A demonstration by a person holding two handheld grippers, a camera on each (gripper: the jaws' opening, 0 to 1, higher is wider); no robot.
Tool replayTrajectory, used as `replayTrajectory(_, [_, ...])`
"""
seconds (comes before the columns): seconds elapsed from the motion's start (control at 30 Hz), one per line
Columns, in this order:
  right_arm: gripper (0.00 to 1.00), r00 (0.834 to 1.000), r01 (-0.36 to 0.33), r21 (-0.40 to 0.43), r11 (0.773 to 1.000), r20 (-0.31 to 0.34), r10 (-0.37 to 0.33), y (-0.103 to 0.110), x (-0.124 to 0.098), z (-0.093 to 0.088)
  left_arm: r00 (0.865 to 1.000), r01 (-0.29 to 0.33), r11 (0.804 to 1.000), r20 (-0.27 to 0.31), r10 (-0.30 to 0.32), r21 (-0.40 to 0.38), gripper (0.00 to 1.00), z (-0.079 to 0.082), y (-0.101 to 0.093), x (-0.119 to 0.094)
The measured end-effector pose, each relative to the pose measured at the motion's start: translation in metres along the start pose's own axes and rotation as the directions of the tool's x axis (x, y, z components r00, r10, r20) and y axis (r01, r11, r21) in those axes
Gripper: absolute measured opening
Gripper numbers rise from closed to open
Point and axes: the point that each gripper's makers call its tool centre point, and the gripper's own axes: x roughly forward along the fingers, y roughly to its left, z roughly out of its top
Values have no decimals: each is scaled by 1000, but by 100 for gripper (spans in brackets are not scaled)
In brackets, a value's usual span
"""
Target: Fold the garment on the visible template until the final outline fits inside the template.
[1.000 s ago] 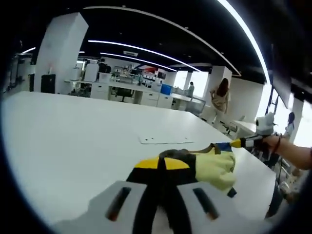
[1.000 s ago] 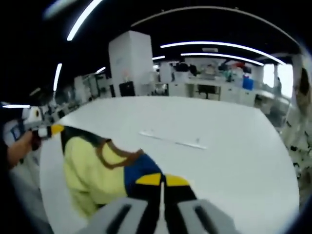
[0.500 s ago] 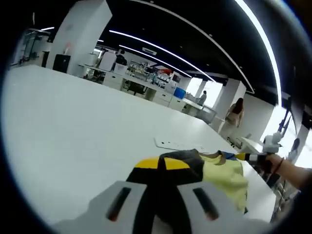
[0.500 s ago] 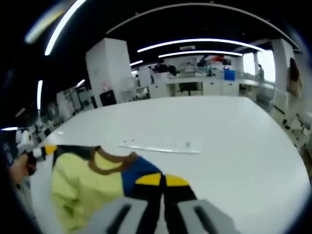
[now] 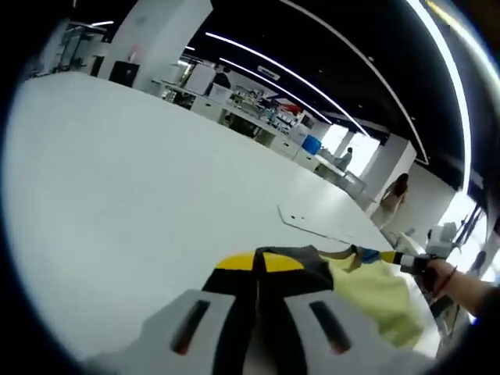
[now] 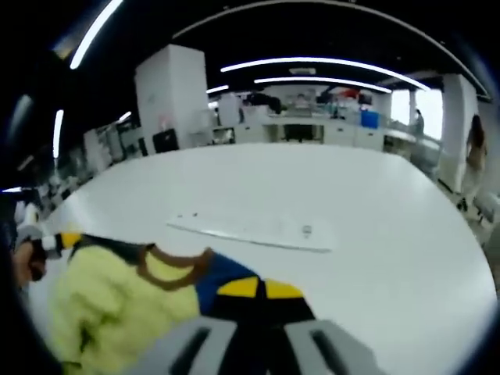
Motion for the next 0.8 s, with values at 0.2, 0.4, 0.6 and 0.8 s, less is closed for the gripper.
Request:
replayTrajectory(0.2, [0,998,42,-15,999,-37,-43,-7,10,-12,1000,-31,997,-1,31,-73,0,-8,3,6])
replayTrajectory(0.4, [5,998,47,21,999,-48,-46,-6,2,-13,1000,-28,1000,11,28,-12,4,-6,-3,3])
replayTrajectory(0.6, [42,1000,11,49,999,-23,-10,4,-17,-12,998,13,997,57,-18,78,26,3,-13,-4])
replayTrajectory(0.8, [66,999,-39,40,998,-4,39,23,-44,-17,992,118,964,18,-126,238,41,-4,-46,-28])
